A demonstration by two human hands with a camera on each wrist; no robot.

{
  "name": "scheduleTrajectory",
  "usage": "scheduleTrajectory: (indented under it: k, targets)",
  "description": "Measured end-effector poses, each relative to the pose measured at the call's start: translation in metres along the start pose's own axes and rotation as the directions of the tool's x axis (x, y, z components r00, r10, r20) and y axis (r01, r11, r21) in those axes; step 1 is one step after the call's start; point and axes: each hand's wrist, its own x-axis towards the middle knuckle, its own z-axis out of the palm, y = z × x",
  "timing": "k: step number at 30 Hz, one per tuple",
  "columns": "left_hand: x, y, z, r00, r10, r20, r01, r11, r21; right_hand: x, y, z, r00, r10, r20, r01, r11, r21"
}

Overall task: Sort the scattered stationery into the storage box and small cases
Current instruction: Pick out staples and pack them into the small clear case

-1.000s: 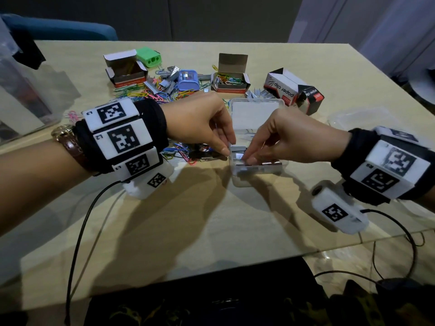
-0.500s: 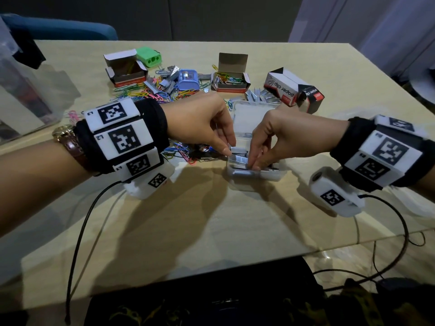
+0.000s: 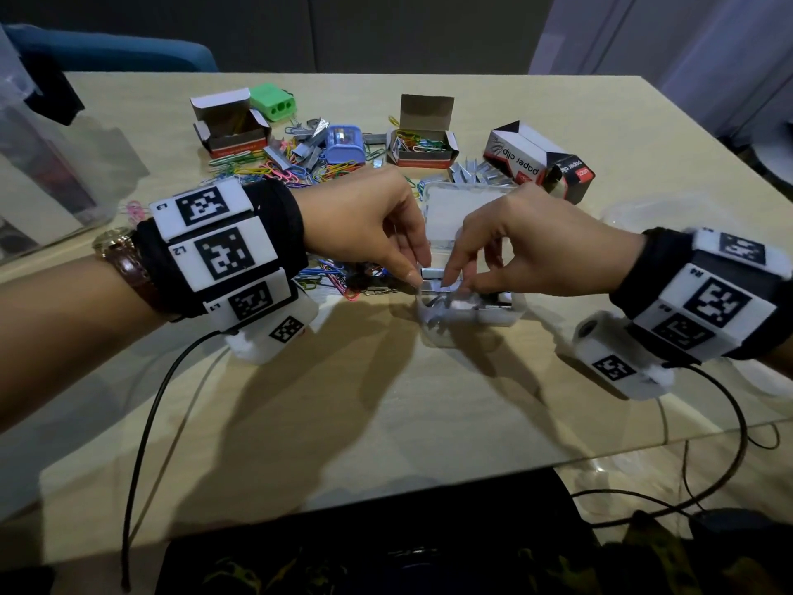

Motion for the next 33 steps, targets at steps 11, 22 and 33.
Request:
scheduleTrajectory:
  k: [11,22,33]
  targets:
    - [0.000,0.000,0.000,1.000,0.003,-0.007,-0.003,1.000,-0.022,0.008,0.000,0.008,0.992,-0.105,0.063,0.107,0.994,-0.024]
    - [0.000,-0.001,0.000,1.000,0.017,0.004,-0.017,0.999,-0.047,0.008,-0.002,0.006,0.999,-0.014,0.042,0.016,0.998,-0.065]
    - [0.000,-0.004,-0.001,1.000,0.007,0.018,-0.006,0.997,-0.072,0.006,-0.009,0.008,0.998,0.017,-0.057,-0.023,0.992,-0.120]
